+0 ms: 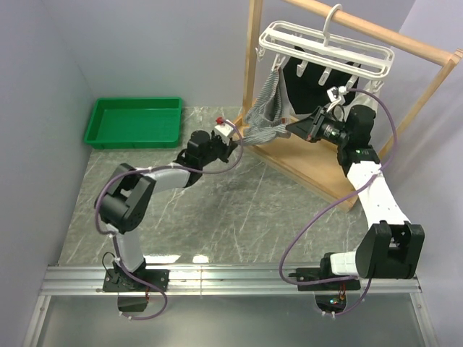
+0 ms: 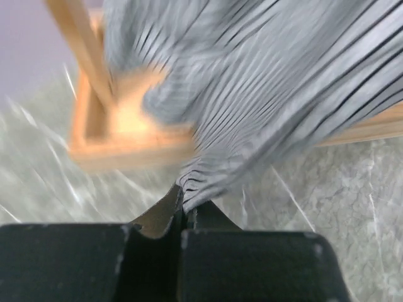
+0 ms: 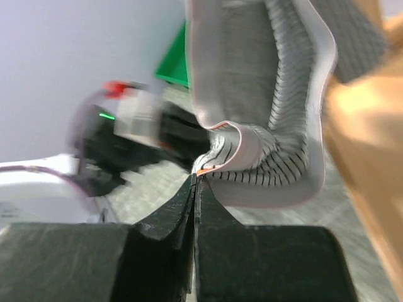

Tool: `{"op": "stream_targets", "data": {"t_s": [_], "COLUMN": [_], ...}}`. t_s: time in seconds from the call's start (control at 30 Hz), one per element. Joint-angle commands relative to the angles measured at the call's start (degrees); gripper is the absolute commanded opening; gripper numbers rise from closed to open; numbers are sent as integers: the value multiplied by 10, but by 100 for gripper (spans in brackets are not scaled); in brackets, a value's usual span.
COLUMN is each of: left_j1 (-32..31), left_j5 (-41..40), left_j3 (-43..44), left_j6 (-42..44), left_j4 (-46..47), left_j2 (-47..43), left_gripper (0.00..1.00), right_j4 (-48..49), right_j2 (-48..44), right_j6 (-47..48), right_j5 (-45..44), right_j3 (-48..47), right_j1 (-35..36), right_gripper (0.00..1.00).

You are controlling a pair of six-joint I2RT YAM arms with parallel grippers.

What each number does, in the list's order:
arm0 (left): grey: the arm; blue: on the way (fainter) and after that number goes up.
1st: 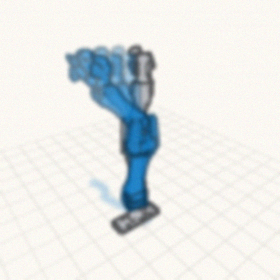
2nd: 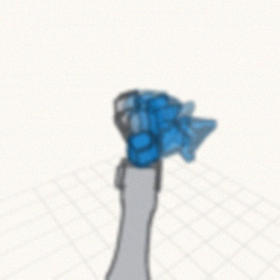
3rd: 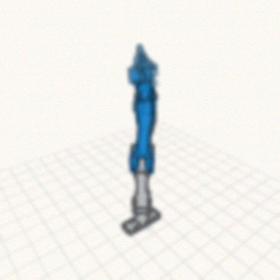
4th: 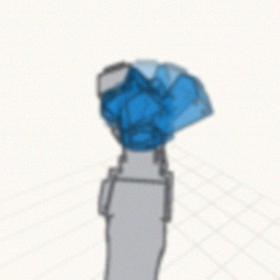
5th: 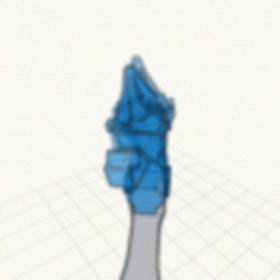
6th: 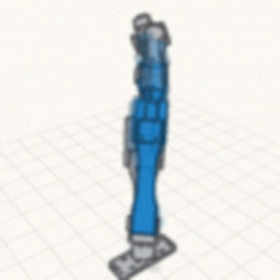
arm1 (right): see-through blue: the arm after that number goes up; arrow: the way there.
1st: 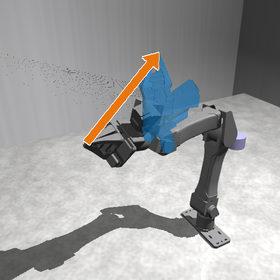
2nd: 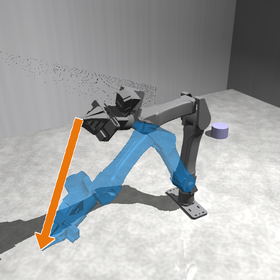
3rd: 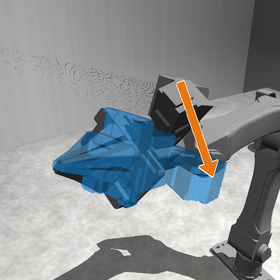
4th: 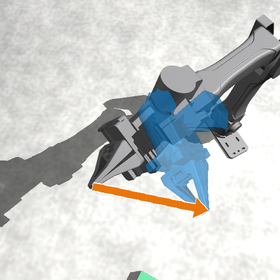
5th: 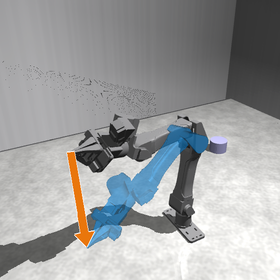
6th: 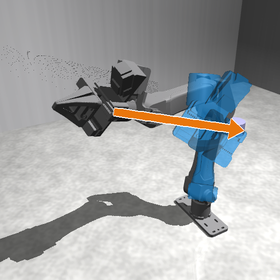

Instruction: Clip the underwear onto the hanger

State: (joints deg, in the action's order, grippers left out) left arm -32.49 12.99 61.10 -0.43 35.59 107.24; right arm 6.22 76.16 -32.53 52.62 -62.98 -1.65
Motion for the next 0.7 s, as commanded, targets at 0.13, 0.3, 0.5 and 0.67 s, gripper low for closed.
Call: {"op": "stream_targets", "data": {"t_s": [0.13, 0.3, 0.5, 0.67], "left_j1": [-37, -81, -103, -104], "left_j5": [133, 136, 117, 80], "left_j3": [-15, 17, 32, 45], "left_j6": [235, 277, 279, 254], "left_j4": [26, 32, 40, 47], "left_j2": [-99, -80, -49, -20], "left_gripper": [0, 0, 0, 0], "right_j4": [-104, -94, -145, -189], "right_j2": [-1, 26, 55, 75], "right_j6": [109, 114, 185, 261], "right_j5": [-36, -52, -80, -112], "right_j3": [-58, -61, -47, -60], "right_j1": [5, 47, 94, 117], "right_gripper": [0, 0, 0, 0]}}
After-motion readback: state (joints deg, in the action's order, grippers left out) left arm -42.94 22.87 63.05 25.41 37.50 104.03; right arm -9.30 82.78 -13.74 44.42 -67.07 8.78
